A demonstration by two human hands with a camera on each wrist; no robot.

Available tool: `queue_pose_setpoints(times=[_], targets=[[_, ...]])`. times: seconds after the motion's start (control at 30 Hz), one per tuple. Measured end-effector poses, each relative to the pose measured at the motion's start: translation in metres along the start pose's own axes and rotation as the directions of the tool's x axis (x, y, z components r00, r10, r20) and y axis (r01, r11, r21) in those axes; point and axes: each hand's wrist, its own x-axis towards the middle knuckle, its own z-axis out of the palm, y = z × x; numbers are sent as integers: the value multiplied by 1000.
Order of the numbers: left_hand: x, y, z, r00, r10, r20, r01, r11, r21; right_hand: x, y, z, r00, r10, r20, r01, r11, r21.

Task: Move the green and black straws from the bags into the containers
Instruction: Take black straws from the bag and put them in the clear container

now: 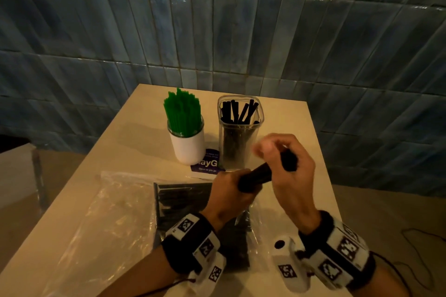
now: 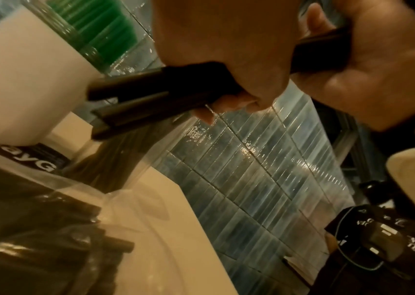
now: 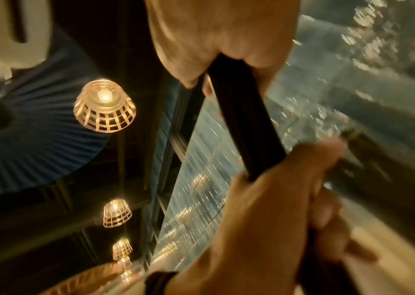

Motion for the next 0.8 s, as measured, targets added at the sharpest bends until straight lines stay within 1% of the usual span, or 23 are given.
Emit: queue_pose_setpoints(times=[0.03,0.1,0.17,0.23,0.3,0.33,0.37,0.43,0.5,0.57,0.63,0.7,0.73,0.8], targets=[[2,6,2,1000,16,8,-16,999,-36,2,0,5,999,35,-18,-34,995,95],[8,16,4,998,69,1,-69,996,-63,15,-4,10,998,14,-55,-4,983,182],[18,20,3,988,143,-59,-143,990,18,42,-19,8,994,-71,-82,89,966,242],[30,15,-4,970,188,-153,-172,979,113,77,-39,2,972,-156,-178,201,940,276],[41,6,-13,958,167,-234,-123,974,192,113,-58,-6,927,-207,-312,297,913,280],[45,1,-18,964,128,-235,-69,968,242,129,-64,-9,906,-237,-351,340,902,268],[49,-4,-22,974,84,-210,-18,954,298,142,-67,-10,894,-263,-362,367,894,256],[54,-13,-25,992,18,-129,36,915,403,159,-61,-3,903,-268,-337,359,901,245],[56,-18,-26,996,8,-90,34,886,462,164,-42,10,928,-247,-280,305,934,188],[57,-19,-28,996,23,-88,21,880,475,164,-17,22,949,-244,-200,260,964,57],[57,-19,-29,997,5,-72,31,874,486,161,10,32,974,-210,-89,201,975,-98],[56,-21,-30,998,-6,-58,34,867,496,155,35,38,992,-119,30,123,965,-230],[56,-22,-30,999,-10,-52,34,867,496,152,47,39,996,-43,76,62,960,-272],[56,-26,-29,999,-23,-41,40,872,488,143,68,39,980,128,151,-69,936,-344]])
